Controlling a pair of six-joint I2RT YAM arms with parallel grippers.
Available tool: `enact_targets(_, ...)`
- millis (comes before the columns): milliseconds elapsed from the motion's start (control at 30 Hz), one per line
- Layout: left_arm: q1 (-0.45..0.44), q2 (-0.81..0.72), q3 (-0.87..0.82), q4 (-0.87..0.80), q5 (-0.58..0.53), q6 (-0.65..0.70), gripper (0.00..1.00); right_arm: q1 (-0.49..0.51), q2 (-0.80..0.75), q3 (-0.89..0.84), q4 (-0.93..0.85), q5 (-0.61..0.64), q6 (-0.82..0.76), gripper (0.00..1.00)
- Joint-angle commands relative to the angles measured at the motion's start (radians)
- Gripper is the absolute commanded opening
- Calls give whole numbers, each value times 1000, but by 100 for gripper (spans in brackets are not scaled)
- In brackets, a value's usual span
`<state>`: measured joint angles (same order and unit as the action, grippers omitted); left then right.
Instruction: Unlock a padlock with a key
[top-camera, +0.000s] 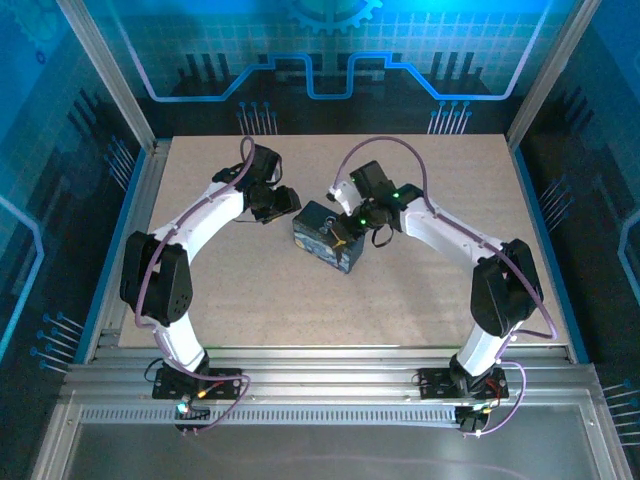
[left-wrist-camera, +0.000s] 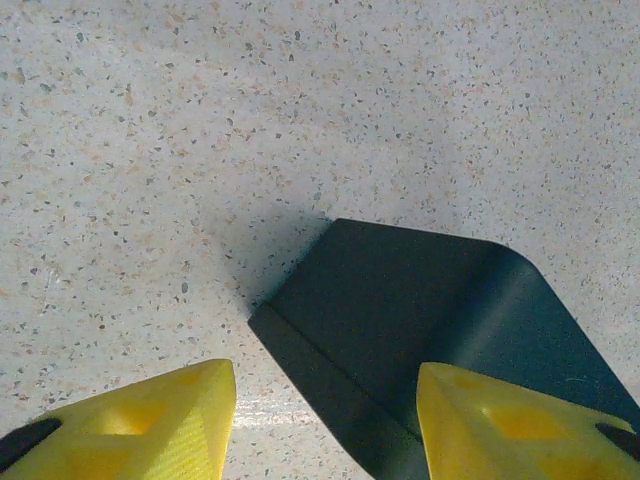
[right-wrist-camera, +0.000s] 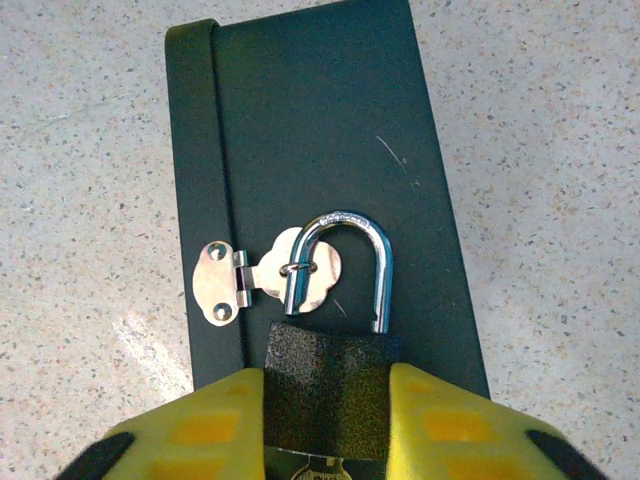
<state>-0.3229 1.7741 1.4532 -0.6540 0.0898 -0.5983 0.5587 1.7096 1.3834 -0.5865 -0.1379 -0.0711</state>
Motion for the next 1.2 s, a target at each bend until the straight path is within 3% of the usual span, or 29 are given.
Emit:
enact_targets(0,-4,-18,44,-32,-2,26,51,-10,-16,10,-16,-43,15,37)
enact_targets(467,-4,-13,49,-33,0,20,51,34,31,83,-94,54,-81,49)
enact_targets(767,-2,-13,55,-39,-5,20,51,58,86,100,-141,108,-101,47)
enact_targets(867,-2,-13,56,-38,-5,20,51,58,100,104,-148,107,-93,38)
enact_targets(1033,-2,-17,58,-43,-6,30,51,43,82,99,-133,42,-51,27)
enact_targets(1167,-2,-18,58,-44,-2,46,52,-29,24,71,-52,-154,65,26)
